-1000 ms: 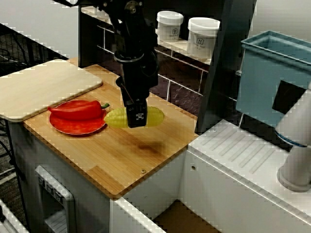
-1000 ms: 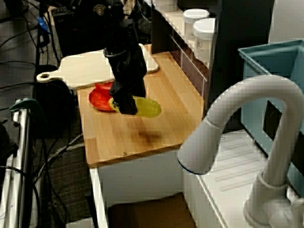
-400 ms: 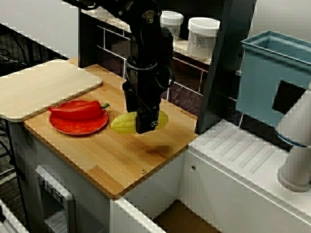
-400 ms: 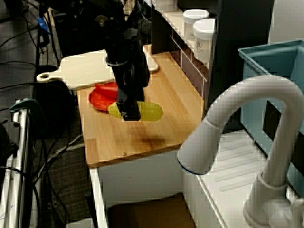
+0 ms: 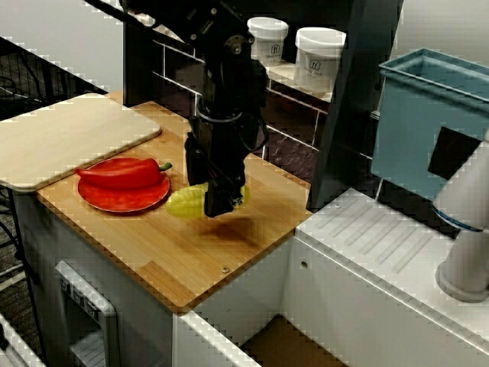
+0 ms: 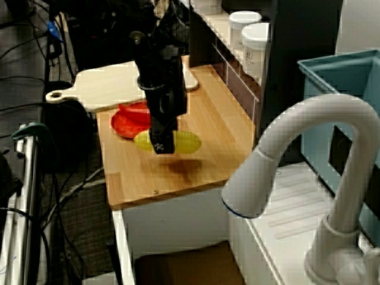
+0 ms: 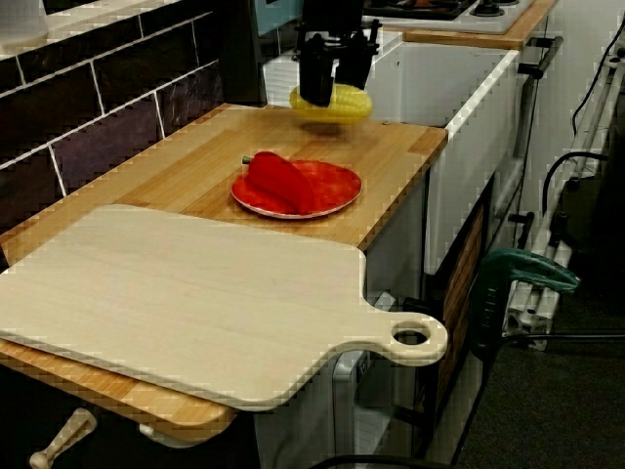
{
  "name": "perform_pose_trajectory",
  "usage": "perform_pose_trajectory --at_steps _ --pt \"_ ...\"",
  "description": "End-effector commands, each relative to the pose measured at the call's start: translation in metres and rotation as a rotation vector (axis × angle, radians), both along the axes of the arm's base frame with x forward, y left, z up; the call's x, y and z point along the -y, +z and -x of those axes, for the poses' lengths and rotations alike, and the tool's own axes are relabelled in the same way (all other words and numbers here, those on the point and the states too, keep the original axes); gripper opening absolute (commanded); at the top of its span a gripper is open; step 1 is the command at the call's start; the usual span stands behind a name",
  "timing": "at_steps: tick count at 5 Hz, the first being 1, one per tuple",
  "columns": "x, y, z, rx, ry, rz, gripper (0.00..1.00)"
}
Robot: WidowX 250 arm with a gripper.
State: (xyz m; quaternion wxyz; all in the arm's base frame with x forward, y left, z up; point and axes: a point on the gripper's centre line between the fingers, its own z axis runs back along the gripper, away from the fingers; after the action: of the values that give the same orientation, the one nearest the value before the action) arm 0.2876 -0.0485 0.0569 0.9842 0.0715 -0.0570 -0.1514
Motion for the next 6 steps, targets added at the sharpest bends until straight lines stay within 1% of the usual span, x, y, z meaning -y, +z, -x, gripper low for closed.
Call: perform_pose_trajectory --at_steps 1,2,4,5,6 --pt "0.001 0.006 0.004 0.008 0.037 0.025 0.0" --pt "0.002 0.006 0.007 0.013 0.036 0.028 0.0" --pt "-0.001 0.006 0.009 0.006 0.053 0.035 0.0" --pt "-0.008 0.011 0.008 0.012 0.082 0.035 1.0" --pt "-0.02 0.02 0.009 0.021 0.117 0.074 1.0"
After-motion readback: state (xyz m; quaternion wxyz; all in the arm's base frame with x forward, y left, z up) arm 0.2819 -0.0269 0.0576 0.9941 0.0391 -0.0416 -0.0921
